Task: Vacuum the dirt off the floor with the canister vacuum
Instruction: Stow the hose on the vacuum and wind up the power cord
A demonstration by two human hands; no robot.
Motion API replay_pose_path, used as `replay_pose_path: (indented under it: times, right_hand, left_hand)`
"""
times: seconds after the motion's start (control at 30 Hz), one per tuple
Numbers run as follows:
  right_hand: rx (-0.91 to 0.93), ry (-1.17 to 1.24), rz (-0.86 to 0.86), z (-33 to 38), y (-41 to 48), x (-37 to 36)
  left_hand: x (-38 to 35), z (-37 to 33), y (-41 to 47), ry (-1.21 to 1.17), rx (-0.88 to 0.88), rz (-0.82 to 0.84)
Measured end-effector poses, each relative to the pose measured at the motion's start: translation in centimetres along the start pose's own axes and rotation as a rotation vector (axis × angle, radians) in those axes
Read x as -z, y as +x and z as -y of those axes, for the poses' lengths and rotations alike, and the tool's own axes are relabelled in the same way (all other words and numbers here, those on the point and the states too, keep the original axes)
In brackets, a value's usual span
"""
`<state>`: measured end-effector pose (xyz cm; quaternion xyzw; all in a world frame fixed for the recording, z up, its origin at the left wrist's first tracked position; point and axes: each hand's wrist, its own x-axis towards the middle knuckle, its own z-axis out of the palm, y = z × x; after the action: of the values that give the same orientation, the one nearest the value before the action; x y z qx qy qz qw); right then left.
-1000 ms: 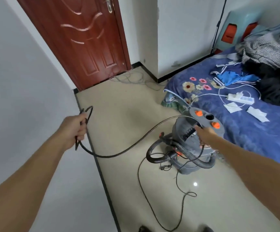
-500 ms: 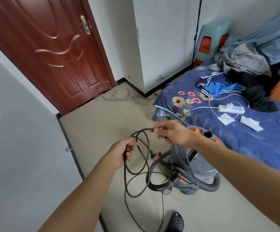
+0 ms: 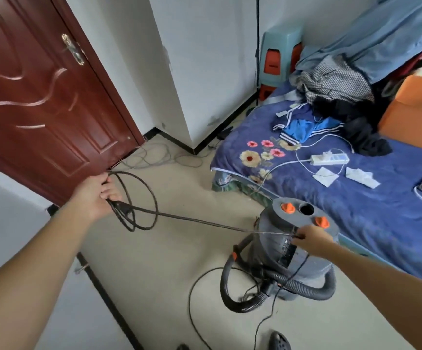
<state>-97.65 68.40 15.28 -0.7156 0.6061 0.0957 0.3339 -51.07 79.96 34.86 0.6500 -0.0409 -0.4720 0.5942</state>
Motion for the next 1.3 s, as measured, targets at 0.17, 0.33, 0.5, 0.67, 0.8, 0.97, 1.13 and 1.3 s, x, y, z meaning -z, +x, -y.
replay_pose_path:
  times: [0.17,0.33,0.5,0.67,0.8,0.97,1.13,1.3]
  right_hand:
    - [-0.4,0.298,-0.215,-6.1,0.9,0.7]
    - [-0.514,0.63,-0.277,2.2,1.0,-1.7]
    - [-0.368,0.945,-0.161,14.7,0.7,-2.5]
    - [-0.14,1.536,-0.109,23.2,-0.4,-1.2]
    - [-0.021,1.519,-0.279,25.7,-2.3,-0.9]
    - [0.013,1.31,-0.311,25.5,-5.5,-3.1]
    - [-0.111,0.968,-0.201,22.1,-8.2,-6.3]
    - [-0.336,0.682,-0.152,15.3,-8.8,-10.6]
  left_hand:
    - [4.7,-6.6,7.0,0.149,-0.037,0.051]
    - [4.1,-6.9,16.3,0.409,0.012,0.145]
    - [0.0,-3.4,19.7,0.564,0.176,0.328]
    - [-4.5,1.9,17.8,0.664,0.354,0.523]
    - [-8.3,5.3,15.9,0.743,0.442,0.677]
    - [-12.7,8.6,12.5,0.771,0.579,0.818]
    - [-16.0,9.8,10.1,0.652,0.67,0.816]
    - [-19.2,7.8,9.0,0.368,0.698,0.813]
